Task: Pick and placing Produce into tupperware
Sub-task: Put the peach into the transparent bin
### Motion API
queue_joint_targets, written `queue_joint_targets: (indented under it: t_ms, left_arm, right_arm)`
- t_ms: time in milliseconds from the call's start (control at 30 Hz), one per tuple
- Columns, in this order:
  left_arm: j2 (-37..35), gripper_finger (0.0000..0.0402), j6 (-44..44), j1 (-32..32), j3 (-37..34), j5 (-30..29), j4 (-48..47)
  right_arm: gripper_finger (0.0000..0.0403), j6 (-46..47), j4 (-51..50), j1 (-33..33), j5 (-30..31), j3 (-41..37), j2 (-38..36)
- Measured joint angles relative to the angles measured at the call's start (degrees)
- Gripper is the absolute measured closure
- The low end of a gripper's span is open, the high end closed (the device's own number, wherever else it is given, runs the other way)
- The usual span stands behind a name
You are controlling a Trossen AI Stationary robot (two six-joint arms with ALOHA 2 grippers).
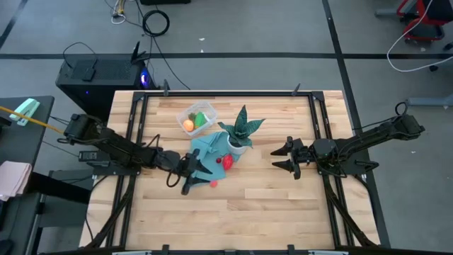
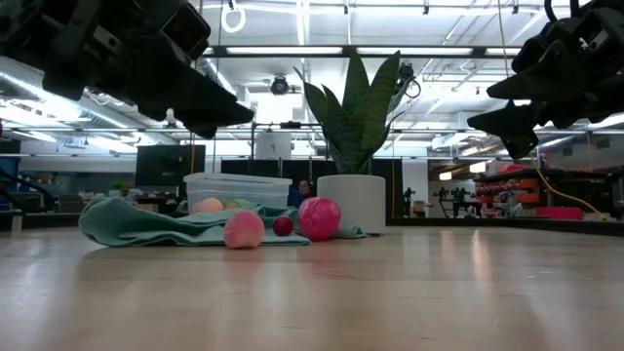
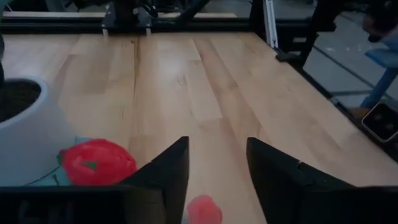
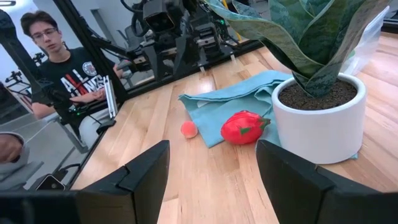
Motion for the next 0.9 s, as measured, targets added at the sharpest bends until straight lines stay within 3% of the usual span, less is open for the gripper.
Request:
queue_joint_targets:
  t_ms: [267,900]
  left_arm:
    - [4.53,0.0172,-0.71,0.09,0.02,-0.02,-0.13]
    - [14.89,0.0132,0.32,0.13,3.57,-0.02,-0.10]
  right_arm:
    - [0.0157,0.11,0.01,-0.01,0.00,0.00,0.02]
    - [0.0157,0.10,0.03,0.00,0.00,0.00,0.00]
